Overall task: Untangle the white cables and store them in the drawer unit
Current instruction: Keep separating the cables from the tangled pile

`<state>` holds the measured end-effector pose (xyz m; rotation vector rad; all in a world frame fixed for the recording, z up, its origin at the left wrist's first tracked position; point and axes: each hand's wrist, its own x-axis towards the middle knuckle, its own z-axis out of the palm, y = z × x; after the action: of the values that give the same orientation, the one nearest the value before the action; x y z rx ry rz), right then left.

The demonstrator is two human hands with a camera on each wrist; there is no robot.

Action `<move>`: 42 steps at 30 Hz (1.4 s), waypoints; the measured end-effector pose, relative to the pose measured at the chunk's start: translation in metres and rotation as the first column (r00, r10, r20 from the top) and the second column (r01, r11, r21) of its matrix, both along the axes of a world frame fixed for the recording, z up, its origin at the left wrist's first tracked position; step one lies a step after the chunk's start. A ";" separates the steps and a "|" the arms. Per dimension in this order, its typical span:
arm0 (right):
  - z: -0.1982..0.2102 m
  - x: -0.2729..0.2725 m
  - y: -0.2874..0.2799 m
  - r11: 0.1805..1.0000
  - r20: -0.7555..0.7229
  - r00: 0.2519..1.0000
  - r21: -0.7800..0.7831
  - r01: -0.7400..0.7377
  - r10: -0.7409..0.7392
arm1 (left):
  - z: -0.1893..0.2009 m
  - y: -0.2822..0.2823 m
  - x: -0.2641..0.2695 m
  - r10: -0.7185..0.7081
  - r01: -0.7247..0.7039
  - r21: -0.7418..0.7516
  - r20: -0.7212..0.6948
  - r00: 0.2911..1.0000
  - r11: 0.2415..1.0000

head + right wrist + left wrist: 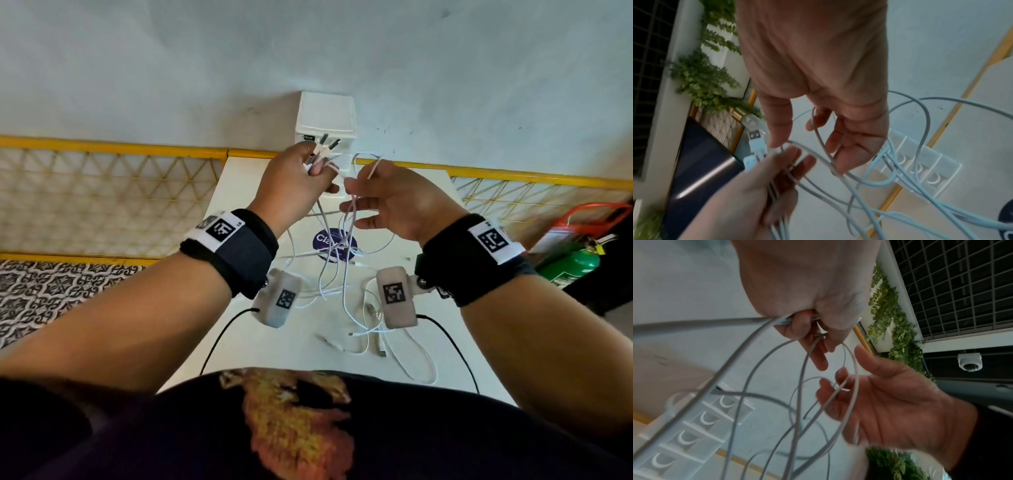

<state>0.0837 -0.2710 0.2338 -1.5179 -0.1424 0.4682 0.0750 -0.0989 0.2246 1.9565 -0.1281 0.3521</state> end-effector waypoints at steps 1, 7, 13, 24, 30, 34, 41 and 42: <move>-0.001 -0.002 0.001 0.998 0.016 0.999 -0.055 -0.042 0.043 | 0.007 -0.004 0.001 0.019 -0.018 -0.017 0.005 1.000 1.000; -0.011 -0.004 -0.010 0.960 0.188 0.976 -0.274 -0.053 0.107 | 0.036 -0.011 0.008 0.030 -0.033 -0.075 -0.042 0.999 0.997; -0.025 0.025 -0.074 0.888 0.265 0.963 -0.427 0.171 -0.058 | 0.037 0.018 0.006 0.150 -0.154 -0.062 -0.063 0.987 0.986; -0.067 0.042 -0.145 0.860 -0.169 0.843 -0.113 0.497 -0.510 | 0.029 0.044 -0.011 0.283 -0.289 -0.186 -0.059 0.957 0.939; -0.081 0.058 -0.138 0.725 0.010 0.861 -0.534 0.435 -0.508 | 0.040 0.034 -0.020 0.291 -0.295 -0.248 -0.054 0.955 0.923; -0.046 0.029 -0.071 0.932 0.162 0.979 -0.320 0.171 -0.124 | 0.056 0.010 -0.019 0.226 -0.252 -0.401 -0.112 0.968 0.881; -0.002 -0.025 0.034 0.824 0.323 0.764 -0.322 -0.465 0.558 | 0.102 -0.026 -0.026 -0.125 0.088 -0.733 0.004 0.992 0.675; -0.004 -0.028 0.034 0.809 0.313 0.758 -0.364 -0.461 0.572 | 0.109 -0.018 -0.027 -0.074 0.074 -0.723 0.031 0.997 0.687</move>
<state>0.0559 -0.2371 0.2296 -1.8282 -0.8923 0.6227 0.0479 -0.1168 0.3338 1.1476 -0.0512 0.2870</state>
